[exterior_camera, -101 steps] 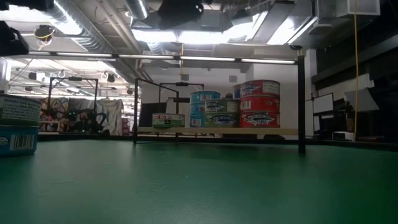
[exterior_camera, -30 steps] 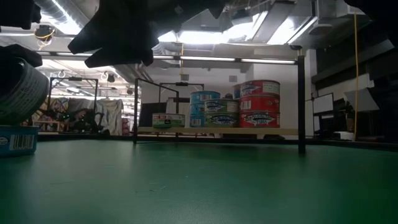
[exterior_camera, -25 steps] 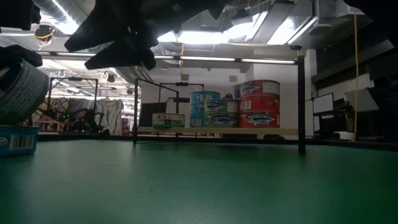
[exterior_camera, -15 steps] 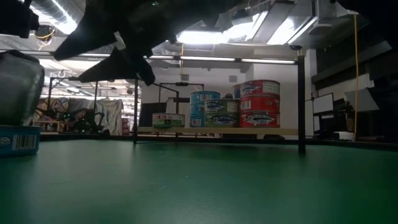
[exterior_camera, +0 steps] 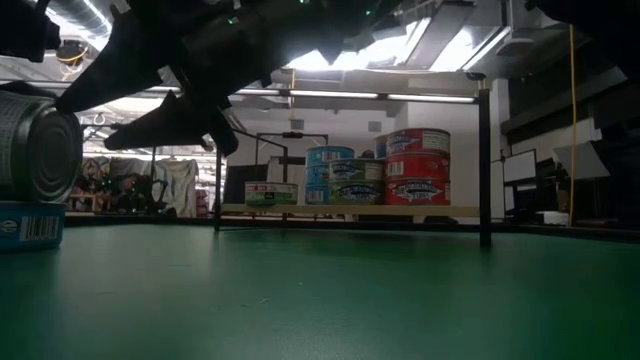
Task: Stack canned seafood by type on shelf
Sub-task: Stack the light green tuna can on top of the light green tuna can on the shelf
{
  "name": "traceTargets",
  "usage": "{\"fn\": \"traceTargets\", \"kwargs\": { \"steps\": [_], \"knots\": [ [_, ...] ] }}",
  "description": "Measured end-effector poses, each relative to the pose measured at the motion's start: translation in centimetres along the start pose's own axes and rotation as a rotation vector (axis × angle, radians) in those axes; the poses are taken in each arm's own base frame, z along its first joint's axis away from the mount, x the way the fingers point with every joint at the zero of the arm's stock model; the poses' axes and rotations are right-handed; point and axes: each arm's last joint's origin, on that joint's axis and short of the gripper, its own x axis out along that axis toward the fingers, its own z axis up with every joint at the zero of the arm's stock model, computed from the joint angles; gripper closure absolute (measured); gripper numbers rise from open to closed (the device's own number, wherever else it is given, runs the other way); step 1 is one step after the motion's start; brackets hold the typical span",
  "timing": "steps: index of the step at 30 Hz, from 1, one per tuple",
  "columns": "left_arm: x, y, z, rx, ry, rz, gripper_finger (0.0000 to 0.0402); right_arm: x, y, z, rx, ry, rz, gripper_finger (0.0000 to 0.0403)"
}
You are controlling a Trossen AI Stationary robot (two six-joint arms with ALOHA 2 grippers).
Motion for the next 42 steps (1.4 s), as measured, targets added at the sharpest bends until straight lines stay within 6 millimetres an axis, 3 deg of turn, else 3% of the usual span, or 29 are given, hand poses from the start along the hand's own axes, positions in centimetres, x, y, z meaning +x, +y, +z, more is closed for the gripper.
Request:
{"fn": "traceTargets", "kwargs": {
  "steps": [14, 25, 30, 36, 42],
  "knots": [
    [-0.4, 0.0, -0.4, -0.092, 0.114, -0.045, 0.0304, 0.0, 0.0, 0.1, 0.000, -0.006, -0.006, 0.0162],
    [-4.7, 0.2, 0.4, -0.164, 0.151, -0.003, 0.0304, 0.0, -0.1, 0.0, 0.000, -0.005, -0.006, 0.0162],
    [-6.5, 0.1, 0.7, -0.280, 0.183, -0.088, 0.0304, 0.0, -0.1, 0.1, -0.001, -0.005, -0.005, 0.0162],
    [-6.8, -0.3, 0.5, -0.495, 0.315, -0.180, 0.0304, 0.0, -0.1, 0.1, -0.022, -0.005, -0.005, 0.0162],
    [-6.8, -0.3, 0.5, -0.598, 0.344, -0.174, 0.0290, 0.0, -0.1, 0.1, -0.025, -0.005, -0.004, 0.0162]
  ]
}}
